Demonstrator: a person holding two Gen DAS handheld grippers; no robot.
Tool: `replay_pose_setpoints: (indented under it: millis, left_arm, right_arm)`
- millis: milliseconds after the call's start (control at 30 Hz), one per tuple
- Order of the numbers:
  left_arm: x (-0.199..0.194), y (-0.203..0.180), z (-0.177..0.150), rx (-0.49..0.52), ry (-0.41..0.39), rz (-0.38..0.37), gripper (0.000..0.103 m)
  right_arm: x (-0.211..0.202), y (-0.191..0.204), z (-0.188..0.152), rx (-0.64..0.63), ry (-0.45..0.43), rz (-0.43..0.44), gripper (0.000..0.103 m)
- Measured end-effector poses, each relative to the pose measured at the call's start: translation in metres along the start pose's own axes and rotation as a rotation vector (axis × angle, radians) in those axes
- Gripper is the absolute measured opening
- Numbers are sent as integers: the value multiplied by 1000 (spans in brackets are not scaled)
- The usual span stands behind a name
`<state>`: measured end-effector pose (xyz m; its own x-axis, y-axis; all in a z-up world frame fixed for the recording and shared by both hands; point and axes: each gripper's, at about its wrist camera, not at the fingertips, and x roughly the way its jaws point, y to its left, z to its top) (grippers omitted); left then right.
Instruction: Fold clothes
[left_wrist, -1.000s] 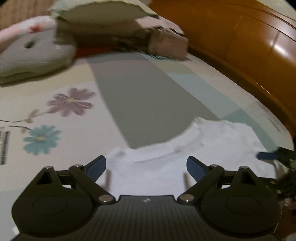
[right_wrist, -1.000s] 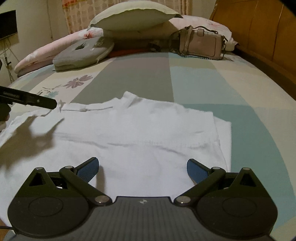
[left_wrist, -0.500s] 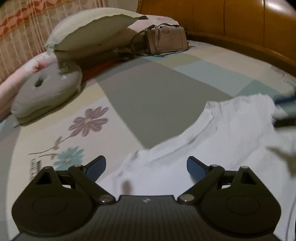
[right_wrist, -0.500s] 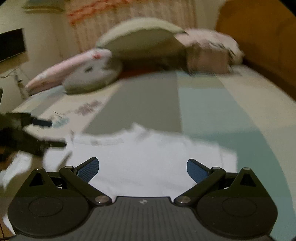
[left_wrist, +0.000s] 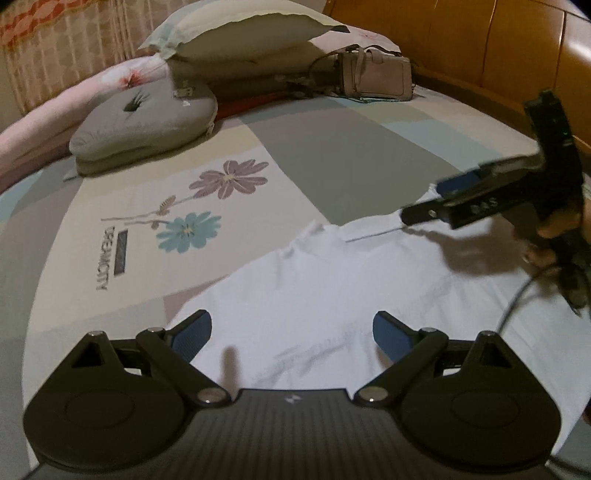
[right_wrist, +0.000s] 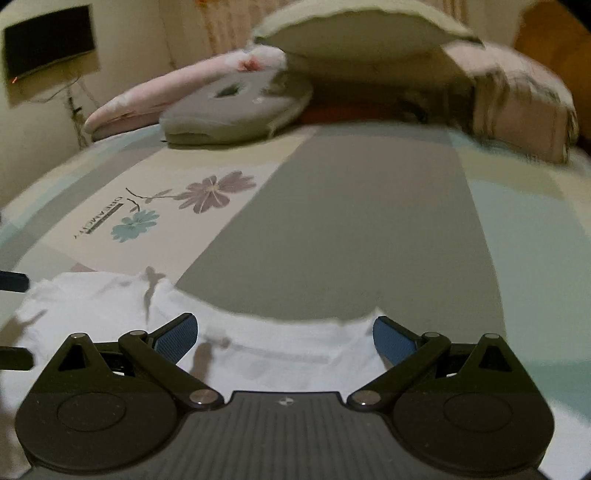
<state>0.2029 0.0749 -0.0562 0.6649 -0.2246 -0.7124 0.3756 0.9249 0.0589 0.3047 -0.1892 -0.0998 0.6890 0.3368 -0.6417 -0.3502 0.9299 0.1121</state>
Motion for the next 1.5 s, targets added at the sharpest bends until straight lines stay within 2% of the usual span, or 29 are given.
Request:
replay_pose_setpoints:
  millis: [167, 300, 500, 633, 767, 933, 1067, 1167, 1233, 1333, 1433, 1500]
  left_arm:
    - [-2, -4, -4, -7, -15, -32, 94]
    - [-3, -7, -7, -13, -26, -57, 94]
    - [0, -13, -11, -9, -3, -56, 94]
    - [-1, -16, -11, 4, 13, -35, 94]
    - [-12, -17, -11, 19, 11, -19, 94]
    - [-25, -28, -15, 37, 9, -61, 95]
    - [-29, -45, -23, 54, 20, -111, 95]
    - [-27, -52, -35, 58, 32, -143, 95]
    - [-24, -51, -45, 56, 55, -119, 95]
    - [-31, -52, -52, 76, 75, -74, 95]
    - [-48, -50, -49, 44, 52, -116, 95]
    - [-54, -51, -49, 3, 44, -139, 96]
  right_arm:
    - [-41, 1, 10, -16, -32, -57, 103]
    - [-73, -18, -6, 24, -5, -107, 103]
    - [-55, -67, -33, 182, 54, -120, 103]
    - [-46, -80, -28, 165, 35, -148, 103]
    - [-87, -74, -21, 161, -21, -184, 103]
    - [-147, -54, -48, 168, -51, -104, 103]
    - [-152, -44, -77, 210, -19, -41, 103]
    - [-145, -47, -99, 257, 32, -84, 103]
    - [-149, -50, -111, 275, 48, -125, 103]
    - [-173, -46, -119, 274, 20, -148, 103]
    - [-196, -34, -123, 254, -18, -134, 103]
    - [-197, -23, -126, 223, -14, -127, 103]
